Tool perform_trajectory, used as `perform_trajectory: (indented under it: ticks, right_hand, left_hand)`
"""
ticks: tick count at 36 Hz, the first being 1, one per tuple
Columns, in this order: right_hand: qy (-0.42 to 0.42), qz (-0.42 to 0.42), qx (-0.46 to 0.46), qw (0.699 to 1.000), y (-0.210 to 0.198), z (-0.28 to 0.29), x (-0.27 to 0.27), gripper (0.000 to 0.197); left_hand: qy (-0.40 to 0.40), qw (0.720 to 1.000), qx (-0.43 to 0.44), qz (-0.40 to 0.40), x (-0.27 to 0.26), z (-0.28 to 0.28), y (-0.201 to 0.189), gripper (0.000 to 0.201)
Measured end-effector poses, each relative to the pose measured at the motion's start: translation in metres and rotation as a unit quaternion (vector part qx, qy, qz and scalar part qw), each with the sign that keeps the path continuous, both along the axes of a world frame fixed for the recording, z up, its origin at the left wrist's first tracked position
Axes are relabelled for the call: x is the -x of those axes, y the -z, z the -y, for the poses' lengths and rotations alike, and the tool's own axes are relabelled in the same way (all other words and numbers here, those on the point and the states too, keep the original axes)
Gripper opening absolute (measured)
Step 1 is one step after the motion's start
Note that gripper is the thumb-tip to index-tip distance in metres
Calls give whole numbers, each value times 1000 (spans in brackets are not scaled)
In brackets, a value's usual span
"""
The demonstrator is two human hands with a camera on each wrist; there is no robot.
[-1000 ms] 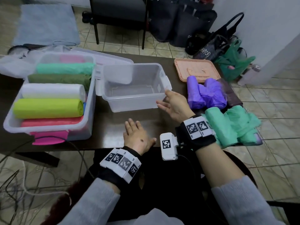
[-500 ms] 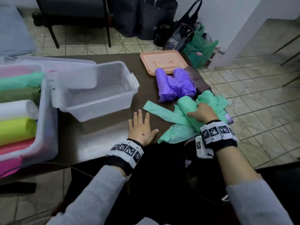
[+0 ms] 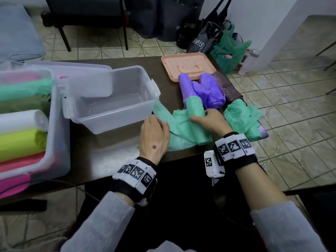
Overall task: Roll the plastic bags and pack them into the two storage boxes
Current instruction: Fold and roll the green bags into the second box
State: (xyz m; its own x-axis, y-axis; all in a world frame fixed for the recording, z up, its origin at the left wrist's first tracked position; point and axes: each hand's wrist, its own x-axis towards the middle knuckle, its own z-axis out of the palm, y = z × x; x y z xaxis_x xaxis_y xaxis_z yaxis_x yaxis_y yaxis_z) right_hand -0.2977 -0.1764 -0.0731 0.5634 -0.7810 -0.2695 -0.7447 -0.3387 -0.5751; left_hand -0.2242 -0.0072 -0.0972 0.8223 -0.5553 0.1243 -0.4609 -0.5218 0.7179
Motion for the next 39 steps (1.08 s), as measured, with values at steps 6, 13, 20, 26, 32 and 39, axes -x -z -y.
perform_trajectory:
  ticks: [6, 13, 20, 26, 32, 39]
  right_hand:
    - [138, 240, -256, 926, -16, -16, -20, 23]
    - [141, 296, -362, 873, -17, -30, -16, 13]
    - [165, 164, -298, 926, 7, -24, 7, 25]
    - [45, -36, 67, 996, 16, -21, 22, 75]
    - [-332, -100, 197, 917, -3, -29, 20, 56]
    - [-368, -182, 283, 867, -4, -32, 14, 54]
  left_hand:
    - [93, 937, -104, -321, 1, 1, -23, 93]
    - [56, 824, 107, -554, -12, 19, -21, 50]
    - [47, 890, 85, -446, -18, 25, -6, 32]
    - [76, 938, -44, -335, -17, 31, 5, 57]
    - [26, 947, -29, -320, -19, 42, 5, 46]
    - [-81, 905, 138, -393, -15, 59, -9, 40]
